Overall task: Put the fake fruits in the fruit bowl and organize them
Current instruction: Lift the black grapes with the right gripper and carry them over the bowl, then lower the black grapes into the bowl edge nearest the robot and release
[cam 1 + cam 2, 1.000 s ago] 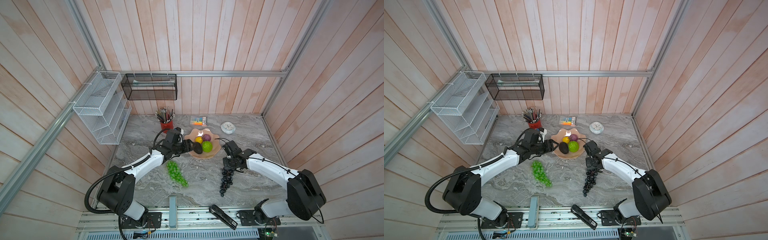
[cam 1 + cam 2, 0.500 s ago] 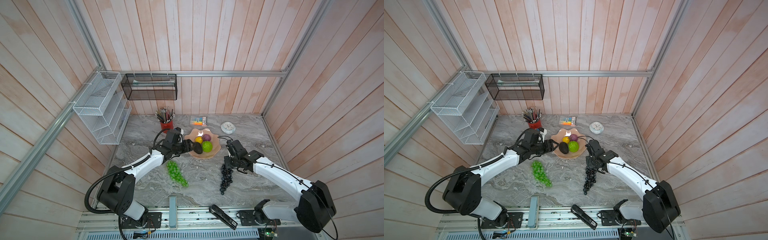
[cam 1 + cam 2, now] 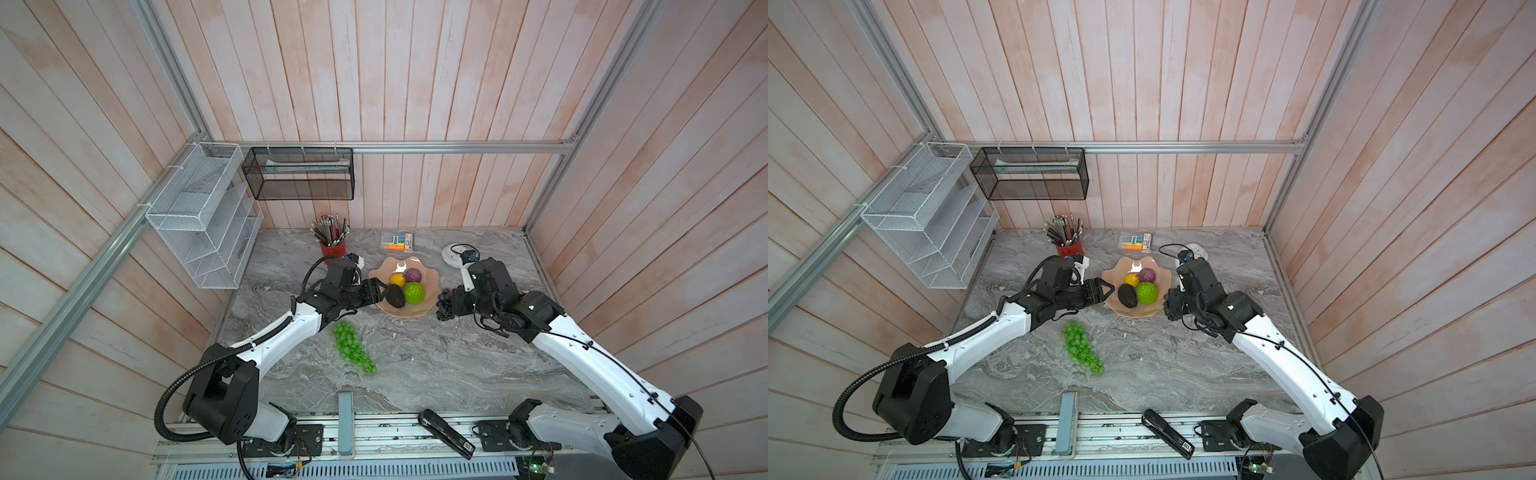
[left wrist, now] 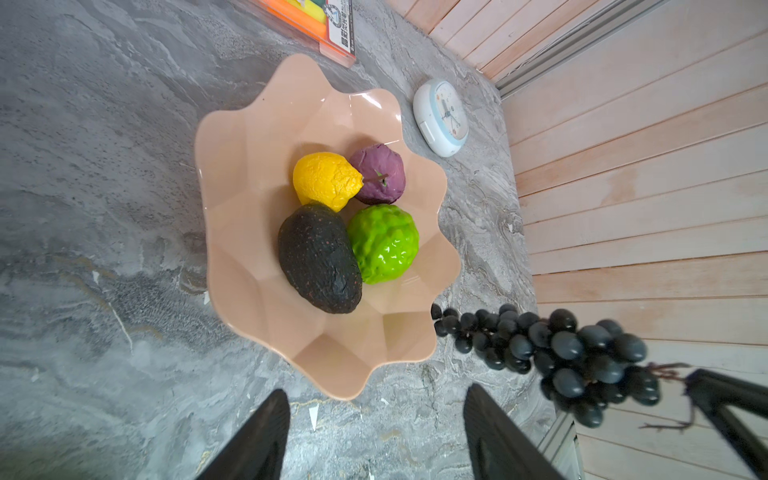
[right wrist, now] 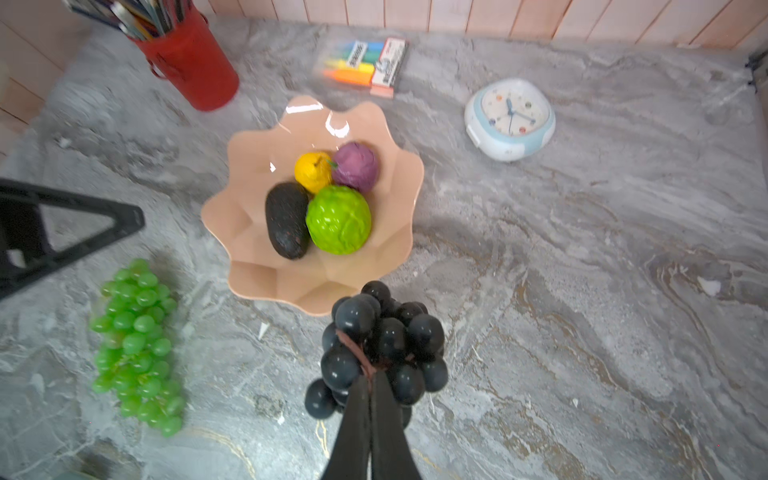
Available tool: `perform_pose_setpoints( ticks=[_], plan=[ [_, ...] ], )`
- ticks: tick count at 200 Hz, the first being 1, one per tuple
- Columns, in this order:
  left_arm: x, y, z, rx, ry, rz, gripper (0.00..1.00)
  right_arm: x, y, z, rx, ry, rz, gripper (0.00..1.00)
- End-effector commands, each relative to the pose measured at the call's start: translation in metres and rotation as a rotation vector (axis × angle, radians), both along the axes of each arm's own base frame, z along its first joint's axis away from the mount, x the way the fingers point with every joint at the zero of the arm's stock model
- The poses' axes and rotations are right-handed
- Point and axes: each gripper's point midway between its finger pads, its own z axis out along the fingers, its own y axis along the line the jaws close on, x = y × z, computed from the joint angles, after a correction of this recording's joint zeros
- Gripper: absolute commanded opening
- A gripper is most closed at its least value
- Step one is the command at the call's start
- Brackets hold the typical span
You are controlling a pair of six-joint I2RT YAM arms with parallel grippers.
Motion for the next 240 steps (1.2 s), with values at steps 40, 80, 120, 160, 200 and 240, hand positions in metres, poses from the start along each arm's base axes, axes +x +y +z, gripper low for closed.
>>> perform_pose_setpoints(
  ticks=[40,80,120,160,200,240],
  plan=[
    [-0.007,0.014,-0.003,0.031,0.017,0.036,0.69,0.031,0.047,0.067,0.06,-0.157,0.148,0.0],
    [-0.012,0.019,-0.001,0.036,0.015,0.055,0.69,0.04,0.083,0.063,0.104,-0.158,0.238,0.0],
    [-0.014,0.024,0.003,0.045,0.009,0.066,0.69,0.05,0.114,0.042,0.135,-0.127,0.303,0.0],
    [-0.015,0.026,0.008,0.049,-0.002,0.071,0.69,0.058,0.131,0.016,0.136,-0.085,0.333,0.0],
    [-0.015,0.026,0.01,0.048,-0.005,0.069,0.69,0.059,0.132,-0.007,0.12,-0.052,0.334,0.0],
    [-0.015,0.026,0.005,0.051,0.003,0.069,0.69,0.053,0.121,-0.024,0.104,-0.024,0.325,0.0]
  ],
)
